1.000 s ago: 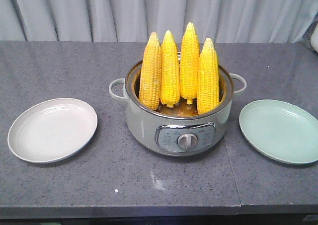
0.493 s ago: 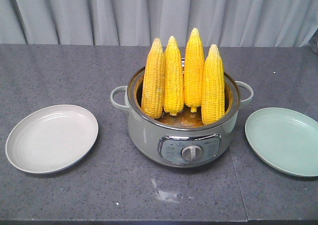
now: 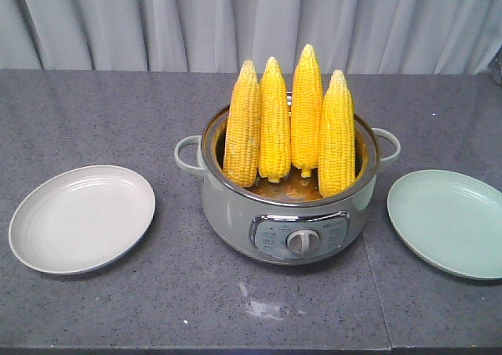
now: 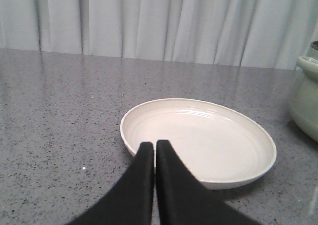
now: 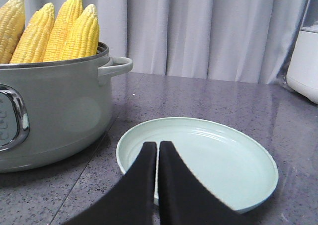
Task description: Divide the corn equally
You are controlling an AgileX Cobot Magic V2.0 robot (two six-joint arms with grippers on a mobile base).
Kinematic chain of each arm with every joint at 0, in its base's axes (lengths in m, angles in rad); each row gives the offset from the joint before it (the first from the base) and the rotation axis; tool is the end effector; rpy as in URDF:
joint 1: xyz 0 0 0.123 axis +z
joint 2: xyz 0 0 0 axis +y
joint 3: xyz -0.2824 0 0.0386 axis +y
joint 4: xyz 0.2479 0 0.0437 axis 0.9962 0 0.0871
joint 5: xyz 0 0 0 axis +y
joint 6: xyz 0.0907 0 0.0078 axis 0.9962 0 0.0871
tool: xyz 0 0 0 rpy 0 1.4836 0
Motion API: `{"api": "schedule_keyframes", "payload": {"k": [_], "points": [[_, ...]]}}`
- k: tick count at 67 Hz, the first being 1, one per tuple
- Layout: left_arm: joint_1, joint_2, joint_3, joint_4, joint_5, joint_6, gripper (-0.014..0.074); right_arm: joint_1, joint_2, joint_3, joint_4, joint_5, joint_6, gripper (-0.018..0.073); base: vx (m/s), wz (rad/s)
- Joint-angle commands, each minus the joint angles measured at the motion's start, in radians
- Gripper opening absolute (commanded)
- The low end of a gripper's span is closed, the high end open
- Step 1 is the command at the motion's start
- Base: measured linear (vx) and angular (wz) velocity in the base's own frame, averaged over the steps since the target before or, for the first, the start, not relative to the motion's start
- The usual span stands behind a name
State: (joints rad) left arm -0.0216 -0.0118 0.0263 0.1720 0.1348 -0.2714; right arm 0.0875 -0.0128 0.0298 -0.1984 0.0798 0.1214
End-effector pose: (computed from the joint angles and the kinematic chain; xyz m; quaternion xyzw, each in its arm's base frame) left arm 0.0565 0.0009 0.1928 -0.0367 0.7271 -0.0336 0.6847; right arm 0.0567 0.0035 0.1966 -0.0526 0.7080 -0.0017 0.7043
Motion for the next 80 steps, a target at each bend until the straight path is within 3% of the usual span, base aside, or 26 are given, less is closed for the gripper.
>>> {"api": "schedule_keyframes", "payload": {"k": [1,74,80], "points": [[0.003,-0.025,0.031,-0.001,-0.070,-0.003,-0.0006,-0.005,-0.005,0.014,-0.004,-0.068,-0.003,-0.0002,0.00,0.00],[0.003,-0.025,0.031,0.001,-0.088,-0.001,-0.0006,-0.005,-0.005,0.014,-0.004,-0.069,-0.003,-0.0002,0.00,0.00],[0.003,-0.025,0.023,0.000,-0.103,-0.003,-0.0006,-0.005,-0.005,0.009,0.005,-0.115,0.001,-0.0002,0.00,0.00]]}}
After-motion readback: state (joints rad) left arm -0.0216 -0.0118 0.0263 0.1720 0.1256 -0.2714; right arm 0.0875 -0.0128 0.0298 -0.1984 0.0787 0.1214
